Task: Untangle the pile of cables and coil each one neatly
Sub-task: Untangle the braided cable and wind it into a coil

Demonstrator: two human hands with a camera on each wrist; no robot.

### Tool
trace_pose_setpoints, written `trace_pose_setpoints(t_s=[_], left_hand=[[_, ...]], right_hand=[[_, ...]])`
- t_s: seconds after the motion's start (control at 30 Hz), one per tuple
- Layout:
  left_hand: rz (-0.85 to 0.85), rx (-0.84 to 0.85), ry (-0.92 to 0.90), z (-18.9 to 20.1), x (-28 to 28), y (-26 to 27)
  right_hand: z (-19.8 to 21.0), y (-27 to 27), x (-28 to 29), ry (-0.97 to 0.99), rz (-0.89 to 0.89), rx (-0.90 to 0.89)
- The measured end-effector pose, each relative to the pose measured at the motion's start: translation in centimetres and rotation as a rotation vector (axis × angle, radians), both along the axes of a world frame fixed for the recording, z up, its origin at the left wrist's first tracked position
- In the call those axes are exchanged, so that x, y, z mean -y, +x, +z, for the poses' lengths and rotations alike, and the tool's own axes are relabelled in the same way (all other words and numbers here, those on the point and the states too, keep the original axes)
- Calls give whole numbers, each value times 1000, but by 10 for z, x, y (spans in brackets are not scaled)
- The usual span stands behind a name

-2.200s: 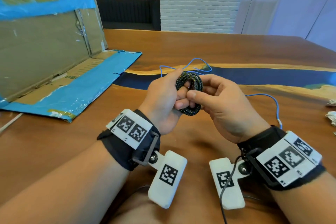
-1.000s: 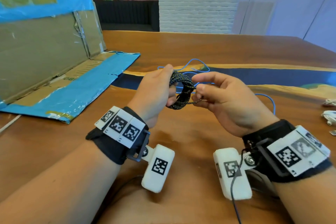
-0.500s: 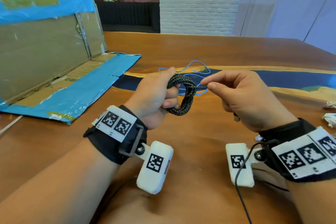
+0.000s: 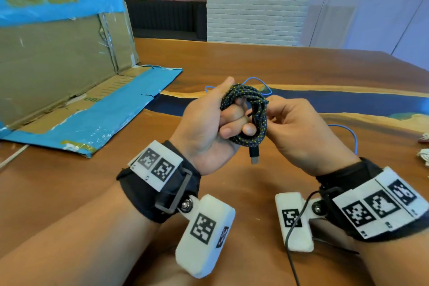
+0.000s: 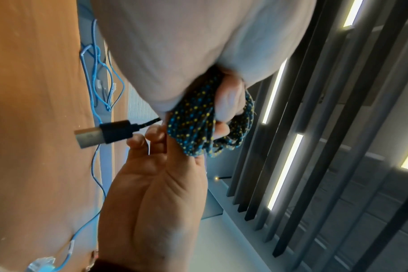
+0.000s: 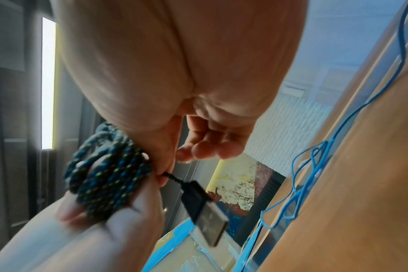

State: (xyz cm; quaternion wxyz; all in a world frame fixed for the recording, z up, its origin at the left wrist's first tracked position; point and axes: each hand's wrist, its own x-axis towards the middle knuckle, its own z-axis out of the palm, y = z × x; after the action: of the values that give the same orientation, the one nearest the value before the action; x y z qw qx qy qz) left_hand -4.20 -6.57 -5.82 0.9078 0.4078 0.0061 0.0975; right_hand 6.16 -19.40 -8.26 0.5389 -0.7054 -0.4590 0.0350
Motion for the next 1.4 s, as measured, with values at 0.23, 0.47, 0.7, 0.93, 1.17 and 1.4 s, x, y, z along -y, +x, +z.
trace_pose_setpoints(t_s=[0.23,0.47,0.7,0.93,1.17,1.4], left_hand=[[210,-21,199,-6,-1,8],[326,-37,393,-12,-5,9],[379,55,778,-19,-13,11],[446,80,968,-17,-6,10],[513,99,1003,-14,-3,7],[401,133,972,-11,-20,8]], right_hand=[[-13,-12,-10,153,174,-425],[-16,-13,-5,77,293,-521],[-20,-21,-17,98,74,-419],[-23,-15,-21,163,-50,-354],[-19,-18,-21,194,-68,-322],[-15,-30,-21,181,72,-506]])
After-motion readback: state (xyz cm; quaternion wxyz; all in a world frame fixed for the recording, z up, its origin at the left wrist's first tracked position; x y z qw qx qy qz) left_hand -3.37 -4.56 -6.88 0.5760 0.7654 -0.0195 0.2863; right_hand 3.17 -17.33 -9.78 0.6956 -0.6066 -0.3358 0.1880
